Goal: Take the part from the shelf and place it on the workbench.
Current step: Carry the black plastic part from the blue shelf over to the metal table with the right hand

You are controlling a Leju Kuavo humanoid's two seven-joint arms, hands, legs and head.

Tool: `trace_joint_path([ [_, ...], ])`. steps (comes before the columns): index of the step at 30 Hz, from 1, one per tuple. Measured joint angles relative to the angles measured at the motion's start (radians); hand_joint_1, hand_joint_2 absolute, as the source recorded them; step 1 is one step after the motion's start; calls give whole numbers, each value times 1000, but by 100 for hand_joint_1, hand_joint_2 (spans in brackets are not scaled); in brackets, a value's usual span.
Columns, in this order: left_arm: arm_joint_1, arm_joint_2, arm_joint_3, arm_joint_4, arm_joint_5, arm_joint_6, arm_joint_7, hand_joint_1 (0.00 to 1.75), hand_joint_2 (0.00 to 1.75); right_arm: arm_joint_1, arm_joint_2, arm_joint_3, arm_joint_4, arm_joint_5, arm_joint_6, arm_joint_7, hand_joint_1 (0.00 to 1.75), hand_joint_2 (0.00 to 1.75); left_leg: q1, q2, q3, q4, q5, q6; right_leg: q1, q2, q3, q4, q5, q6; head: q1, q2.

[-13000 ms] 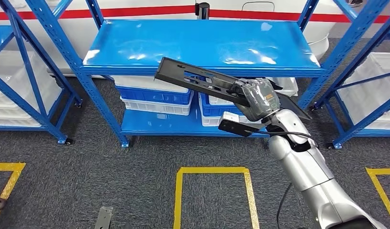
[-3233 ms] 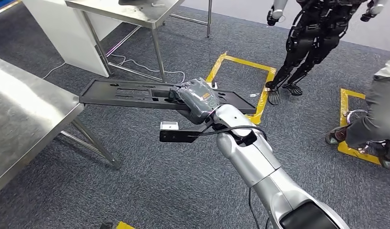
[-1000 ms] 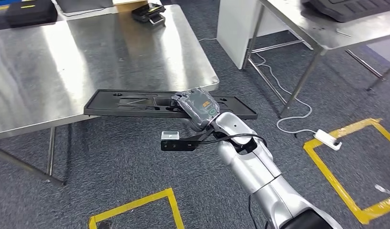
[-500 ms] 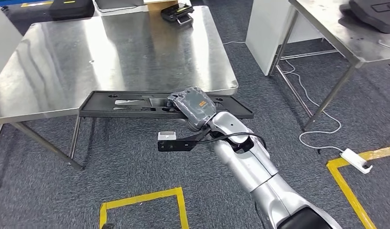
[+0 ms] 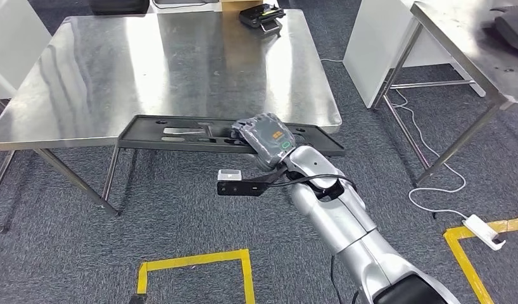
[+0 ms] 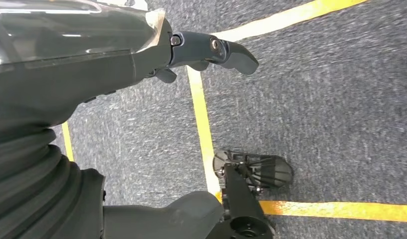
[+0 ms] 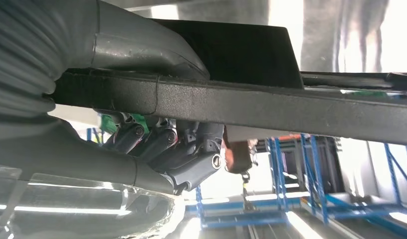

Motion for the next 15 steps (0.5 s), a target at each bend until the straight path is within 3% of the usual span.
trace_joint_path([
  [1, 1, 0, 1, 0, -1, -1, 0, 0, 175, 3, -4, 0, 1, 1, 0, 1, 175, 175, 0, -6, 1, 0, -2, -1, 0, 1, -6, -3, 12, 7, 0, 0],
  [2, 1, -1, 1, 0, -2, -2, 0, 0, 175, 5, -6, -1, 2, 2, 0, 1, 175, 175, 0, -11, 4, 1, -4, -3, -1, 1, 9, -48, 39, 16, 0, 0],
  [4, 1, -3, 2, 0, -4, -3, -2, 0, 175, 5, -9, -1, 2, 6, 0, 1, 175, 175, -2, -21, 9, 5, -12, -11, -4, 5, 72, -193, 105, 29, 0, 0],
  [5, 0, -3, 2, 0, -4, -3, -4, 0, 175, 5, -10, -1, 3, 8, -1, 1, 175, 175, -4, -24, 11, 8, -17, -17, -4, 7, 98, -248, 126, 28, 0, 0],
  [6, 1, -3, 2, 0, -5, -3, -5, 0, 175, 5, -12, 0, 3, 10, -1, 1, 175, 175, -5, -26, 11, 10, -21, -22, -4, 8, 112, -277, 136, 23, 0, 0],
  [9, 3, -2, 3, 0, -6, -2, -6, 0, 175, 4, -13, 0, 4, 12, -1, 1, 175, 175, 1, -25, 11, 13, -29, -38, -3, 7, 120, -287, 137, 0, -1, 0],
  [11, 2, -2, 4, 0, -7, -1, -6, 0, 175, 3, -12, 0, 4, 13, -1, 1, 175, 175, 5, -11, -7, 56, -52, -49, -8, 7, 128, -290, 135, -15, -6, 0],
  [14, 3, -2, 4, 0, -8, -2, -7, 0, 175, 6, -11, 1, 5, 13, -2, 1, 175, 175, 9, 4, -107, 240, -123, -62, -7, 6, 142, -290, 122, -30, -11, 0],
  [15, 3, -2, 5, 0, -8, -2, -7, 0, 175, 9, -11, 1, 5, 13, -2, 1, 175, 175, 9, 6, -139, 287, -131, -63, -6, 5, 148, -290, 117, -31, -11, 0],
])
